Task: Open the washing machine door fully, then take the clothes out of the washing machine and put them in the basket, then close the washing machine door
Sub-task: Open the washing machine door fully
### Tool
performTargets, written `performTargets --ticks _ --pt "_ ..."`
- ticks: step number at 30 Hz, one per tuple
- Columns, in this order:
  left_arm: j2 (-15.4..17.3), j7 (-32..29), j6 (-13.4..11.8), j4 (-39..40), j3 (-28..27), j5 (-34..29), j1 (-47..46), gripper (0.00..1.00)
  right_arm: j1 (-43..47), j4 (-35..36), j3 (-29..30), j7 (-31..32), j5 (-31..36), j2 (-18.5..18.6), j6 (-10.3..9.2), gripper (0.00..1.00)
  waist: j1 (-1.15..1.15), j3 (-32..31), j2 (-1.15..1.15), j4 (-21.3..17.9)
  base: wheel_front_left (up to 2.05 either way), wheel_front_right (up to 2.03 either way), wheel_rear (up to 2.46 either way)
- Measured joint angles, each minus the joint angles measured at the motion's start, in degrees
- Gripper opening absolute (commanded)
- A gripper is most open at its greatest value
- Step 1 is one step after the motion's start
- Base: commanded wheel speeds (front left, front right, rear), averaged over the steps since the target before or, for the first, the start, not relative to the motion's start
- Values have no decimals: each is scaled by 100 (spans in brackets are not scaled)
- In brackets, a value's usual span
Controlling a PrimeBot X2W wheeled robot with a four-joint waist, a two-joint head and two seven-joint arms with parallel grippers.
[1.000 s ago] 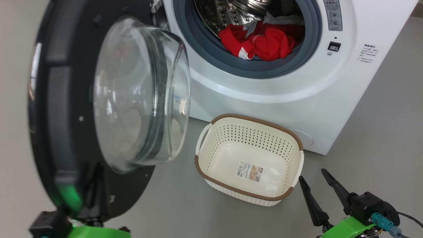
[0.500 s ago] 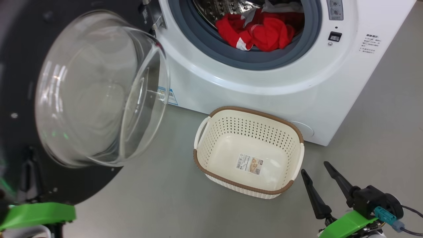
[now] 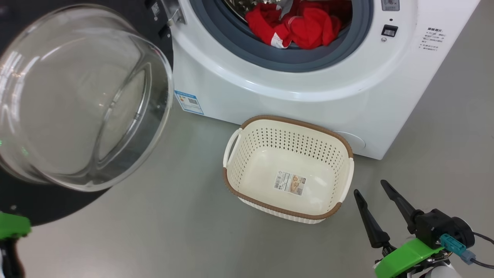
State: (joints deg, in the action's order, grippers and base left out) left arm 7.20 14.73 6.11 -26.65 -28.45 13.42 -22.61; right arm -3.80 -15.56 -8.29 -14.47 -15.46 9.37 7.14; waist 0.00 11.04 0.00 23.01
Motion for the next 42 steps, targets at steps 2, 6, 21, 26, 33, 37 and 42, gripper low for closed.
performTargets --ticks 2,6,21,26,33,37,42 --pt "87 0 7 -147 -119 -110 -128 0 -12 3 -1 0 0 19 0 100 0 29 0 -16 0 0 0" --pt "147 0 47 -393 -315 -271 -326 0 -18 11 -9 0 0 74 0 100 0 77 0 -59 0 0 0" --pt "238 0 99 -812 -666 -550 -582 0 -31 12 -18 0 1 82 0 100 0 52 0 -137 0 0 0" --pt "171 0 105 -808 -667 -570 -578 0 -29 11 -21 0 1 71 0 100 0 -33 0 -118 0 0 0" --pt "-1 0 105 -538 -309 -352 -263 0 -29 2 -16 1 0 25 0 100 0 -138 0 -111 0 0 0" --pt "-120 -1 105 -172 109 -88 154 10 -25 3 -5 0 0 -36 0 100 0 -202 0 -117 0 0 0" --pt "-154 -1 105 435 688 131 720 42 -16 9 29 0 -1 -82 0 100 0 -266 0 -184 0 0 0"
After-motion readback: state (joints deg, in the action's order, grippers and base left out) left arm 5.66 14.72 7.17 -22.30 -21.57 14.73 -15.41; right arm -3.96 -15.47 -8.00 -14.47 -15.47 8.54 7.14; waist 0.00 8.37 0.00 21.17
